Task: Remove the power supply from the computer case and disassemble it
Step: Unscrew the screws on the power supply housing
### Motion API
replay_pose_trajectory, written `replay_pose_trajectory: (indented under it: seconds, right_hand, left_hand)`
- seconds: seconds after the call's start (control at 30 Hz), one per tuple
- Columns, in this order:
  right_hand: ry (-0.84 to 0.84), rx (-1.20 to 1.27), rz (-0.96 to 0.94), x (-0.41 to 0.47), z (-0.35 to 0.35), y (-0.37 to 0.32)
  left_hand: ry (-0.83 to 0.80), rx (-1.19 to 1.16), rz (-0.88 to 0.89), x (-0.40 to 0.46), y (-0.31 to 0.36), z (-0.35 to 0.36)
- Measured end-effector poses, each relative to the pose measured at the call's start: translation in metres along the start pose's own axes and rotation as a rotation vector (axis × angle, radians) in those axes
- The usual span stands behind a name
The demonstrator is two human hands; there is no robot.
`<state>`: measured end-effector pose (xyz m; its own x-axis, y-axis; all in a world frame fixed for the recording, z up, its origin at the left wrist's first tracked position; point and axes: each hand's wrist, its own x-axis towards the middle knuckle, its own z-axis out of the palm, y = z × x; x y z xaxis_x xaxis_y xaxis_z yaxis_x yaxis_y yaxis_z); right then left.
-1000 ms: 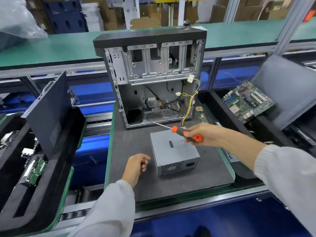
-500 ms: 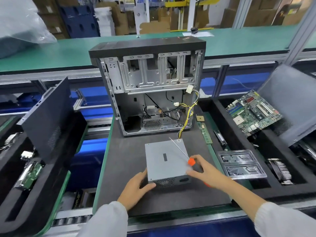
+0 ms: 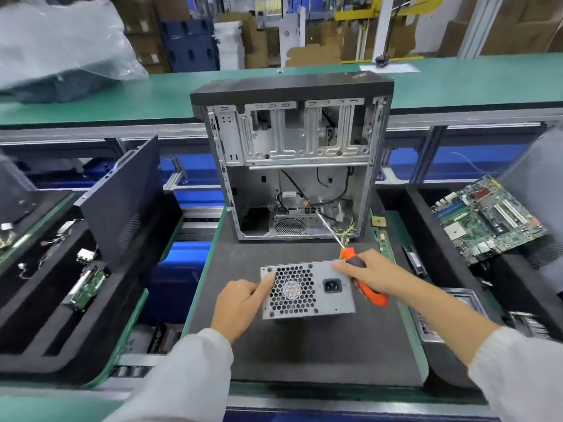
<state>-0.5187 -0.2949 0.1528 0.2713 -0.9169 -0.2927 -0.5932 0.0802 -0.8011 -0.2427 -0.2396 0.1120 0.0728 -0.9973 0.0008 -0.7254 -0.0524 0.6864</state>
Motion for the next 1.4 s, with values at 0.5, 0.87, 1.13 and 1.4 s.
replay_pose_trajectory:
  seconds: [0.5, 0.87, 1.13, 1.4]
  right_hand:
    - [0.044, -0.284, -0.179, 0.002, -0.035, -0.073]
    - [0.216, -0.354, -0.385, 0.007, -0.029, -0.174]
    - [0.171, -0.563, -0.414, 0.009, -0.029, -0.193]
    - [0.165, -0.628, -0.404, 0.006, -0.026, -0.201]
  left_hand:
    - [-0.183, -0.722, -0.144, 0.034, 0.014, -0.004]
    - [-0.262, -0.847, -0.123, 0.037, 0.012, 0.001]
    - [-0.226, -0.880, -0.120, 0.038, 0.011, 0.003]
    - [-0.223, -0.899, -0.109, 0.038, 0.011, 0.003]
